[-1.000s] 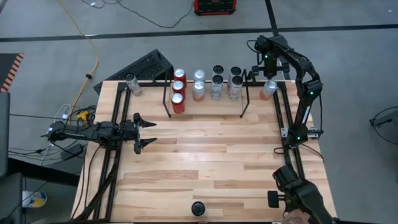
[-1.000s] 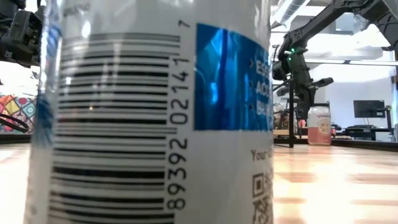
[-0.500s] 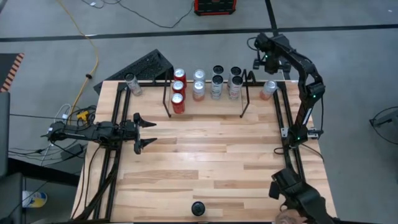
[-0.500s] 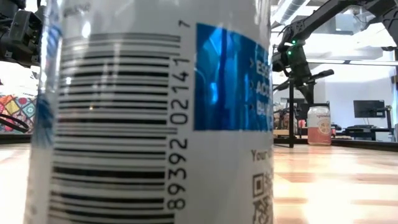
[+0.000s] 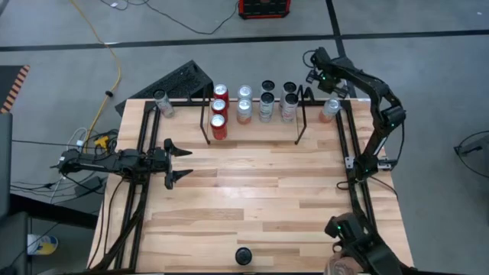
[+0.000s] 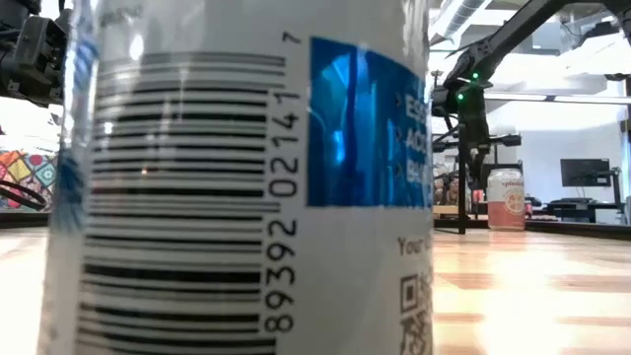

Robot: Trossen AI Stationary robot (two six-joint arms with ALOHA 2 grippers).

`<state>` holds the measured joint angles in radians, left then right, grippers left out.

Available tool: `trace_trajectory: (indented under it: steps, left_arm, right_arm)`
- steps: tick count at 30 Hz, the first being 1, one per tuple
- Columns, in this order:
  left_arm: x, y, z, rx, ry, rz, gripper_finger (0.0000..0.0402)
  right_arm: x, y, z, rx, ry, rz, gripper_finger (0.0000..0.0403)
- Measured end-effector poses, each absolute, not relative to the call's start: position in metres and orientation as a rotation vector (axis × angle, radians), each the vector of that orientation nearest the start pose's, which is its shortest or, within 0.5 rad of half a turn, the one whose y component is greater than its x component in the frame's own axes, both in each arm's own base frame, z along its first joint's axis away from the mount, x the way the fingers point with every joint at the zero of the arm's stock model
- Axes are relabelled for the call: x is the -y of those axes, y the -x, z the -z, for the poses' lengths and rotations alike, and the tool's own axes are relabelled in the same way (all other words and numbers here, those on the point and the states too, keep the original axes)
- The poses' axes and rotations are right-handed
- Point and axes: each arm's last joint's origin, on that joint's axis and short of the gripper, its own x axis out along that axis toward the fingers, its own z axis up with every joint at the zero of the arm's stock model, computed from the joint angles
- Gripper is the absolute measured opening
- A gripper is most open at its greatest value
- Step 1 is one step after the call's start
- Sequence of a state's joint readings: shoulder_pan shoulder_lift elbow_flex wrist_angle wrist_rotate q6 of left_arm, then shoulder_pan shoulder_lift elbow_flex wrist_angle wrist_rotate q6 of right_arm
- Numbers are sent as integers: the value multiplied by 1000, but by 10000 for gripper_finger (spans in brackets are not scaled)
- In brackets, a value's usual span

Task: Place canned beverage on shelf
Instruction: Put the orange white soda can on the shelf aligned with the other orange white soda can

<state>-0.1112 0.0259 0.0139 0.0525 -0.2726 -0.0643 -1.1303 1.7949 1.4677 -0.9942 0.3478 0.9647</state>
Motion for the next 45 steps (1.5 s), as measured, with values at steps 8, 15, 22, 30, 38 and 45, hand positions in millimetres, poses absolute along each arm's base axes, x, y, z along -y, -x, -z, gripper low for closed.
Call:
trace_trajectory:
  steps: [8, 15, 22, 30, 38, 45]
  left_arm:
    - [3, -98, -171, 45, 72, -160, 327]
    - [3, -98, -171, 45, 72, -160, 327]
    - [3, -98, -171, 45, 72, -160, 327]
    - [3, -98, -171, 45, 72, -161, 327]
    - [3, -98, -171, 45, 72, -161, 327]
    - [3, -98, -171, 45, 72, -161, 327]
  right_arm:
    - [302, -141, -251, -434, -1189, 1923, 0]
    - [283, -141, -237, -261, -1195, 2060, 0]
    - [262, -134, -226, -14, -1271, 2159, 0]
    - [247, -132, -229, 4, -1305, 2119, 0]
    - [226, -142, -236, -72, -1313, 2082, 0]
    - [194, -158, -250, -31, -1214, 2085, 0]
